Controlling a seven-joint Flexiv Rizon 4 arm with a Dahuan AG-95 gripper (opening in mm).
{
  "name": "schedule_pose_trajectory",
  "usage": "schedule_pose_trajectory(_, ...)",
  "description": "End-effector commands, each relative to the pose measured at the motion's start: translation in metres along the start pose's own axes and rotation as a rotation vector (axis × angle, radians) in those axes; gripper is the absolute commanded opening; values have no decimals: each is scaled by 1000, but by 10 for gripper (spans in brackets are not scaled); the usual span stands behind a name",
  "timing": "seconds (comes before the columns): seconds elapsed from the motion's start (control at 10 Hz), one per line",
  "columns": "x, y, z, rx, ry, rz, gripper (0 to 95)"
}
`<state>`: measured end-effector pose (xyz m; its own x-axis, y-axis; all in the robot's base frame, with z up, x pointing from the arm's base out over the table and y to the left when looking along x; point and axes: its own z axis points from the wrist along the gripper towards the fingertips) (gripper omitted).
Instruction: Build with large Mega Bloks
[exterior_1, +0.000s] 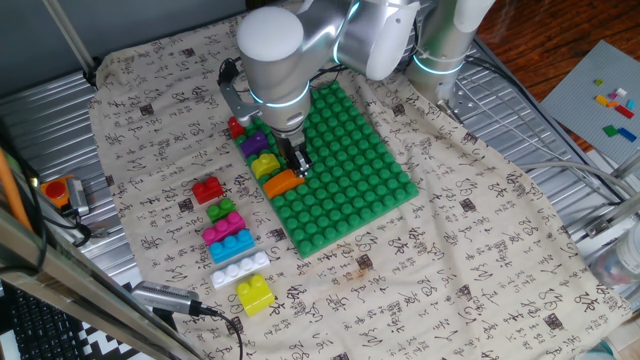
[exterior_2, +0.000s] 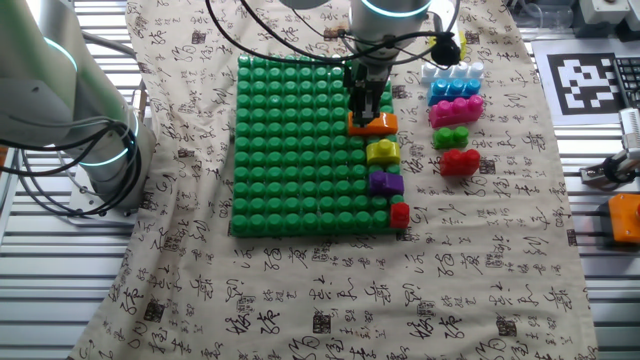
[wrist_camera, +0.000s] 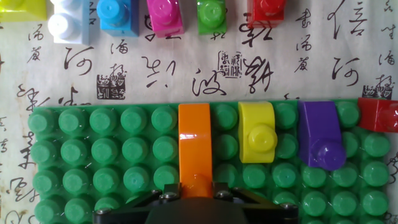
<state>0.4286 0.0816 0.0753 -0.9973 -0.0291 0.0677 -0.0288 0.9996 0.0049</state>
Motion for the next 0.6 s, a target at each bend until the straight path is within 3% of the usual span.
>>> schedule_pose_trajectory(0.1,-1,0,2,0,0,0,0)
schedule_pose_trajectory(0.4,0,1,1,2,0,-6,0)
schedule_pose_trajectory(0.5,0,1,0,1,1,-12,190)
schedule_pose_trajectory(0.6,0,1,-1,1,2,-17,190)
